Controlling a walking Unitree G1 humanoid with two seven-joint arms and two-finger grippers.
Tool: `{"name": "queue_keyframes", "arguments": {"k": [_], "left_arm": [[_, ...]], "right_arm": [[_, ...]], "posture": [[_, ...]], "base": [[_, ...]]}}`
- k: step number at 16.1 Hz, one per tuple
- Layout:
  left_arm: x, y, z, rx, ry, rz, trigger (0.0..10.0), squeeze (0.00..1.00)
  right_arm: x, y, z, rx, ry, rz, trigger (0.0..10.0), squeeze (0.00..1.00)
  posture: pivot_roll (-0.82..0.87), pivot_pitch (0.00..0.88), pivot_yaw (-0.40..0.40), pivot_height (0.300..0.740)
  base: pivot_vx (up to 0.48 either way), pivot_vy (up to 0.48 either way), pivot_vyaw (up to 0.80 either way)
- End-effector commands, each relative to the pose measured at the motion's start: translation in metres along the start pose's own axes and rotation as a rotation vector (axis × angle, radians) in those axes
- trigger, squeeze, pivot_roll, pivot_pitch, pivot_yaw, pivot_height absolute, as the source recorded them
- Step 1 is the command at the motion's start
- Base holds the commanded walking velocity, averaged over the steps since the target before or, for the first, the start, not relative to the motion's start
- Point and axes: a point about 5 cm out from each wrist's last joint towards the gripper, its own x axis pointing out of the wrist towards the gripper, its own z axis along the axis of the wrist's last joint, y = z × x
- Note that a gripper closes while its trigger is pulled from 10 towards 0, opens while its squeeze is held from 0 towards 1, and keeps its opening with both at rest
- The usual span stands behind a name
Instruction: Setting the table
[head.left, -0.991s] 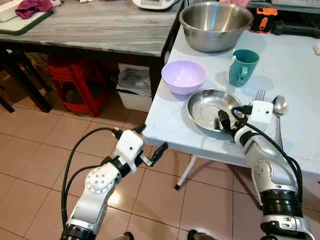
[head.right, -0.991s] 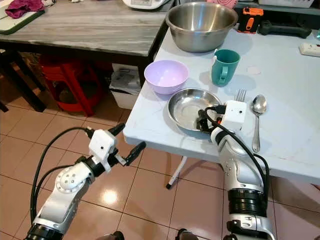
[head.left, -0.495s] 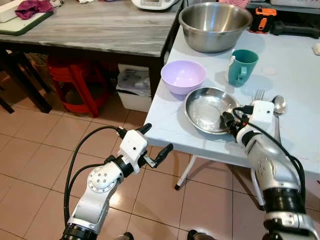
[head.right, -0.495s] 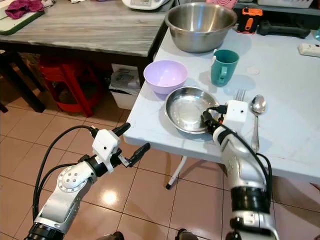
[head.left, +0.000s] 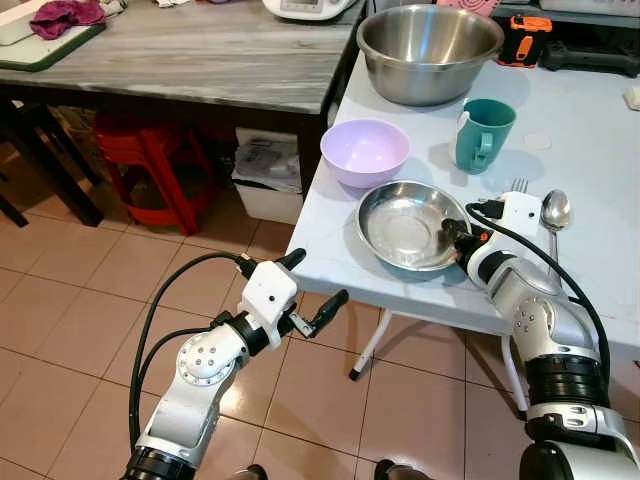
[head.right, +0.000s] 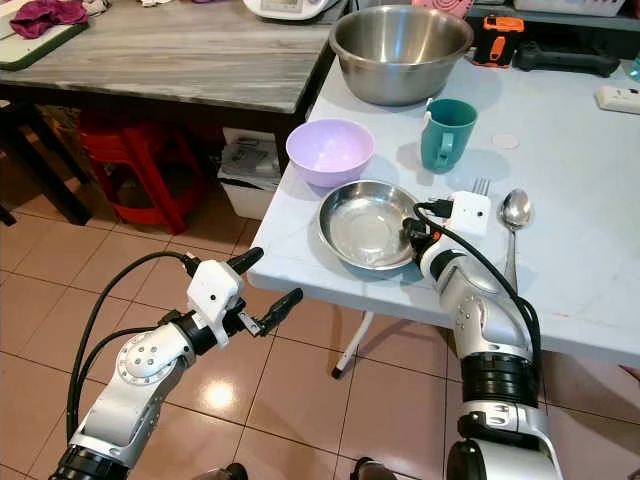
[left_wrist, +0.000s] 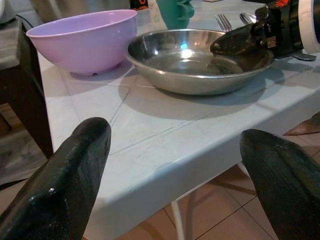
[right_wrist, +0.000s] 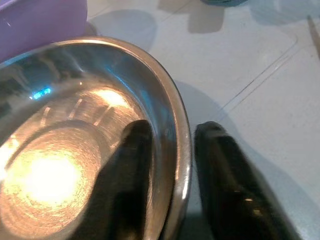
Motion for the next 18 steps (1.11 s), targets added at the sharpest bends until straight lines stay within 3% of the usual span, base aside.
{"name": "queue_keyframes", "arguments": {"k": [1,7,11,14,18], "left_arm": [[0.000,-0.002,0.001,0.016,0.003,-0.024,10.0,0.00],[0.002,-0.004,0.003,0.012,-0.007,-0.053,10.0,0.00],[0.002,-0.005,0.003,0.008,-0.012,-0.061,10.0,0.00],[0.001,0.006,0.001,-0.043,-0.012,0.033,10.0,0.00],[-0.002,0.030,-0.007,-0.127,-0.001,0.260,10.0,0.00]], "right_arm": [[0.001,0.007,-0.016,0.058,0.073,0.039,0.0,0.00],[-0.005,0.013,-0.026,0.215,0.126,0.069,0.0,0.00],[-0.009,0.013,-0.029,0.218,0.129,0.049,0.0,0.00],[-0.016,0.008,-0.030,0.195,0.117,-0.012,0.0,0.00],[-0.034,0.012,-0.032,0.097,0.034,-0.043,0.0,0.00]], "posture": [[-0.08,0.171,0.052,0.740],[-0.09,0.169,0.049,0.740],[-0.09,0.165,0.046,0.740],[-0.10,0.164,0.044,0.740],[-0.10,0.160,0.036,0.740]], "base": [[0.000,0.000,0.00],[0.000,0.000,0.00],[0.000,0.000,0.00],[0.000,0.000,0.00],[0.000,0.000,0.00]]}}
